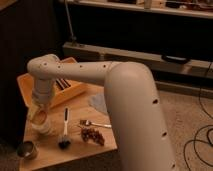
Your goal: Place apple in paper cup
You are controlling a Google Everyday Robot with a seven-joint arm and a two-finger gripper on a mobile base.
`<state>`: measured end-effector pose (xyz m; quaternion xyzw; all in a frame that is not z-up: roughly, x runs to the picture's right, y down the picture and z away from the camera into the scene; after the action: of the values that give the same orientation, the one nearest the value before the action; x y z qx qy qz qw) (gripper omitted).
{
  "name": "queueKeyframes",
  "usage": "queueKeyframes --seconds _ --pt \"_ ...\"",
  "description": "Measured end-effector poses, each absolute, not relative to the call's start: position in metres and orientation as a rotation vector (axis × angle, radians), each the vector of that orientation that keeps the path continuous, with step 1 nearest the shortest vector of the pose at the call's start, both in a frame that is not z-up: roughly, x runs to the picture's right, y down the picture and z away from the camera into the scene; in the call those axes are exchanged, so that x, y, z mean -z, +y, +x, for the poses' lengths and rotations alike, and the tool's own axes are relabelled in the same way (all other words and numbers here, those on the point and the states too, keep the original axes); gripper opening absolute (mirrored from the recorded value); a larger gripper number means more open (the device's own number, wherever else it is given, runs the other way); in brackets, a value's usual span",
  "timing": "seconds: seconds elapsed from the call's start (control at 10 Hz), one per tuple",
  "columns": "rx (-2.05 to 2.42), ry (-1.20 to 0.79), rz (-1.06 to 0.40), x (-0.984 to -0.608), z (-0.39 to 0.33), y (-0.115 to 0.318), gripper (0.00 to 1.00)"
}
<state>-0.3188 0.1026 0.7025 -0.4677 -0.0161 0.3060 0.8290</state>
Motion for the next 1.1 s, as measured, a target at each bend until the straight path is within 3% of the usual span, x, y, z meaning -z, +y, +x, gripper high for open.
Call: queueKeyframes --seconds 0.4,1.1 --pt "-0.65 -0.04 -0.997 -0.701 -0.322 0.1 0.78" --pt "-0.681 -0.008 -1.064 -0.692 -0.326 0.089 0.8"
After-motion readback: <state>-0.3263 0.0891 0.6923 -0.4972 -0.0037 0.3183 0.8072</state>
